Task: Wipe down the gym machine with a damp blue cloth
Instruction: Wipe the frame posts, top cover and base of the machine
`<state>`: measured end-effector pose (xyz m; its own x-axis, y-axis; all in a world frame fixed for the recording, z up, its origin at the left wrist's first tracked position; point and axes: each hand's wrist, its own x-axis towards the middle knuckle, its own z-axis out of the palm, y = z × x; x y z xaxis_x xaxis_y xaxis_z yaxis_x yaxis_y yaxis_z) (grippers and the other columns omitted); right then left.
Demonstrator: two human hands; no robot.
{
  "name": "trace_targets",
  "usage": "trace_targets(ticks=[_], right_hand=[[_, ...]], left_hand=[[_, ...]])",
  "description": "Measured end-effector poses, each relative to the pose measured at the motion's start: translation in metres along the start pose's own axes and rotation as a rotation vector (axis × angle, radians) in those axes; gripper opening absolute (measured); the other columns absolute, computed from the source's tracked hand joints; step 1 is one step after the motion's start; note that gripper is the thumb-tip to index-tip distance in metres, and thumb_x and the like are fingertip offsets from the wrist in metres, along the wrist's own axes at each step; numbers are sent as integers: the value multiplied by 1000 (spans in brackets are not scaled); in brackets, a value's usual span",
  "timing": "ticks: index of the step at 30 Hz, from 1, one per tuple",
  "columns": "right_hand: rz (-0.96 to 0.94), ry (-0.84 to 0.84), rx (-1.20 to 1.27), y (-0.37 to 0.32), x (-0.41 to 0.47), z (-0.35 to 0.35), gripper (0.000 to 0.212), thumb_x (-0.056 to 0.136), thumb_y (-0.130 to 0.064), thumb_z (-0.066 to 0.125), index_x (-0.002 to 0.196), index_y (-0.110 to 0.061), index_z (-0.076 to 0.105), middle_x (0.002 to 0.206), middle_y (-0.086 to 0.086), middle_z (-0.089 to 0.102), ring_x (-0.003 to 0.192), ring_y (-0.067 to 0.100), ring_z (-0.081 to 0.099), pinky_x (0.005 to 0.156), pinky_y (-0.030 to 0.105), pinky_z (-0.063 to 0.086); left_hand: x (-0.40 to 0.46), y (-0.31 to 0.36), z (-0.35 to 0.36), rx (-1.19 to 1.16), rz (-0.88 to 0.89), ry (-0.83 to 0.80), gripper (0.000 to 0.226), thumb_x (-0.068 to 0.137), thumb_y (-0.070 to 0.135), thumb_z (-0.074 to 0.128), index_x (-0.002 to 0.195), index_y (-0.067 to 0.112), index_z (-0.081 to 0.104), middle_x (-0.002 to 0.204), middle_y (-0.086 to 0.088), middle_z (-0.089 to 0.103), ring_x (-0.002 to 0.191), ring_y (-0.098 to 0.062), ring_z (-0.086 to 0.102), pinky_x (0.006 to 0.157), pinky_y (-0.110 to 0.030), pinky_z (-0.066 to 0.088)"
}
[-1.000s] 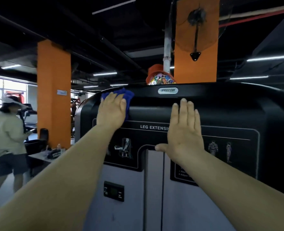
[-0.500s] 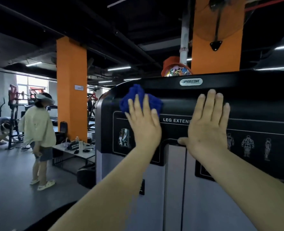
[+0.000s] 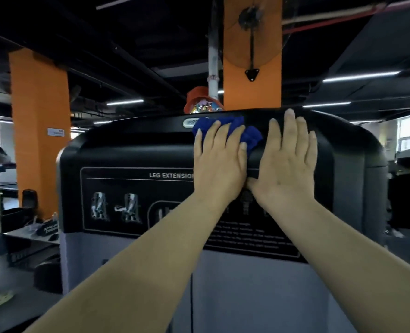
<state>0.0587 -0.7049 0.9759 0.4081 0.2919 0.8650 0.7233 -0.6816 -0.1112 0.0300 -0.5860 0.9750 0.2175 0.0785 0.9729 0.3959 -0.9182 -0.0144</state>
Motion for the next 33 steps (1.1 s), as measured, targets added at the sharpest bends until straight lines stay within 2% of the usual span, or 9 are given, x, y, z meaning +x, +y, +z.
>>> trace_targets(ticks=[3, 5, 11, 16, 19, 24, 27, 30, 33], right_hand=[[37, 9, 60, 28, 0, -6, 107, 88, -33, 67, 153, -10, -14, 159, 13, -26, 149, 29, -18, 120, 43, -12], [41, -24, 101, 57, -5, -10, 118, 83, -41, 72, 152, -12, -20, 158, 12, -28, 148, 28, -21, 118, 42, -14], [13, -138, 472, 128, -18, -15, 131, 72, -46, 82, 154, -19, -16, 162, -4, -19, 150, 14, -16, 123, 41, -3], [-55, -150, 672, 176, -38, -1, 133, 68, -42, 86, 155, -20, -12, 163, -7, -16, 149, 9, -15, 117, 26, -7], [-123, -175, 757, 197, -39, 2, 119, 76, -31, 81, 155, -22, -7, 163, -8, -11, 149, 7, -11, 117, 24, -1], [-7, -28, 1020, 209, -35, -1, 70, 87, -3, 57, 149, -22, 28, 151, -6, 32, 140, 7, 23, 103, 0, 12], [121, 107, 1257, 220, -25, -3, 54, 88, 6, 48, 136, -20, 46, 132, -10, 51, 126, 1, 45, 105, 10, 34], [176, 138, 1416, 231, -12, -7, 50, 91, 8, 41, 128, -24, 51, 119, -22, 56, 117, -10, 51, 96, 5, 39], [188, 144, 1507, 232, 10, -10, 42, 98, 0, 38, 131, -24, 50, 121, -23, 55, 117, -13, 50, 94, 2, 37]], left_hand=[[5, 33, 5, -12, 55, -27, 49, 100, 33, 26, 140, 19, 51, 144, -2, 51, 141, -20, 36, 121, -44, 15], [5, 49, 7, -26, 61, -18, 46, 102, 32, 30, 140, 20, 51, 143, -2, 52, 140, -19, 38, 121, -42, 17], [38, 123, 5, -493, -243, -51, 38, 106, 26, 30, 133, 19, 56, 125, 9, 58, 122, -6, 45, 121, -40, 16], [-7, 163, 15, -129, 59, -51, 43, 101, 26, 35, 141, 23, 50, 153, 1, 39, 148, -17, 19, 123, -43, 4], [-9, 163, 12, 106, 214, -127, 47, 100, 32, 30, 144, 23, 46, 153, 0, 39, 148, -20, 21, 122, -44, 8], [57, 185, 14, 277, -40, -313, 45, 105, 34, 26, 147, 27, 40, 154, 1, 37, 146, -18, 24, 121, -41, 10], [36, 212, 27, 412, 172, -321, 49, 104, 34, 28, 153, 29, 26, 160, 1, 28, 148, -16, 21, 121, -40, 5], [32, 217, 30, 309, 280, -318, 61, 103, 29, 37, 157, 25, 9, 154, 2, 37, 143, -16, 32, 120, -34, 8], [74, 217, 33, 24, 103, -435, 77, 98, 26, 52, 156, 26, 2, 152, 5, 40, 133, -20, 44, 115, -38, 31]])
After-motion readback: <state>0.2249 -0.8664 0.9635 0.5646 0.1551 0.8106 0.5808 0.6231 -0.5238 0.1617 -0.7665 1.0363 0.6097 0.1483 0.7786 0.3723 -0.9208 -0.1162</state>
